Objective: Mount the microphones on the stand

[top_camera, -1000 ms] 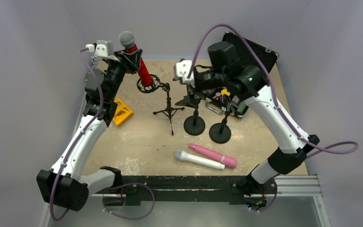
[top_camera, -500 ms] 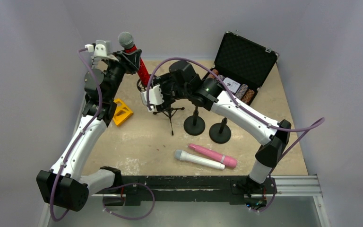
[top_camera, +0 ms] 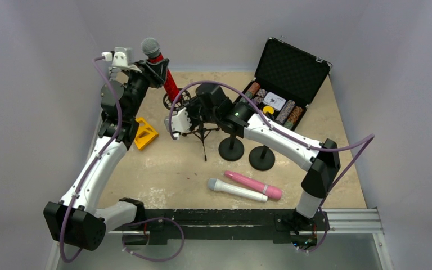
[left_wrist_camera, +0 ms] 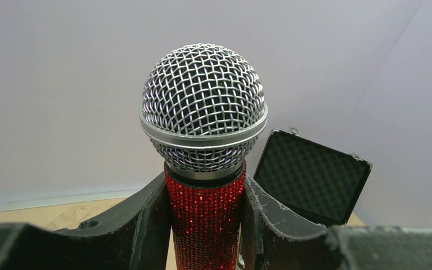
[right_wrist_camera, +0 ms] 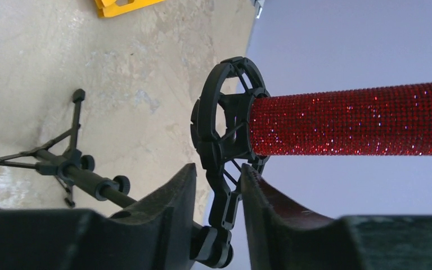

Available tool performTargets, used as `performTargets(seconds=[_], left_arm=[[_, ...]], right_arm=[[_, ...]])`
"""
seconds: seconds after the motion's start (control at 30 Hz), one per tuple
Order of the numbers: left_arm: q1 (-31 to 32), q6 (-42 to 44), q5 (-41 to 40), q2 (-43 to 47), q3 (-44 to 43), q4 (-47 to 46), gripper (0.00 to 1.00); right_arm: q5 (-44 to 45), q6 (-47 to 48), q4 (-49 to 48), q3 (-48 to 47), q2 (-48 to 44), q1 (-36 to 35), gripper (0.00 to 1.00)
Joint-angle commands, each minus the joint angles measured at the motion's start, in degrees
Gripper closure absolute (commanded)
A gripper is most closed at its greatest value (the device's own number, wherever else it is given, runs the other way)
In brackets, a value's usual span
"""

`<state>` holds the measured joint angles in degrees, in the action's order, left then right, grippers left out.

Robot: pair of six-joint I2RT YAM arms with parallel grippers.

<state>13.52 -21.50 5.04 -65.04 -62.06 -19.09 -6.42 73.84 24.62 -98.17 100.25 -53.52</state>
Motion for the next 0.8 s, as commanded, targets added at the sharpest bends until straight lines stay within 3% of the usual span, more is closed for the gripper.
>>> performTargets(seconds=[0.0, 0.4, 0.77], left_arm=[[0.3, -1.9, 3.7, -1.3, -1.3, 3.6, 1.0], [0.3, -4.6, 7.0, -2.6, -1.9, 6.7, 1.0], [0.3, -2.3, 11.1, -8.2, -6.3, 24.4, 1.0]], right_arm=[[4.6, 3.9, -8.9, 4.1, -0.2, -0.4, 0.72], [6.3, 3.9, -20.1, 9.5, -2.3, -0.6, 1.0], [7.5, 3.0, -25.4, 12.3, -3.9, -0.6, 1.0]])
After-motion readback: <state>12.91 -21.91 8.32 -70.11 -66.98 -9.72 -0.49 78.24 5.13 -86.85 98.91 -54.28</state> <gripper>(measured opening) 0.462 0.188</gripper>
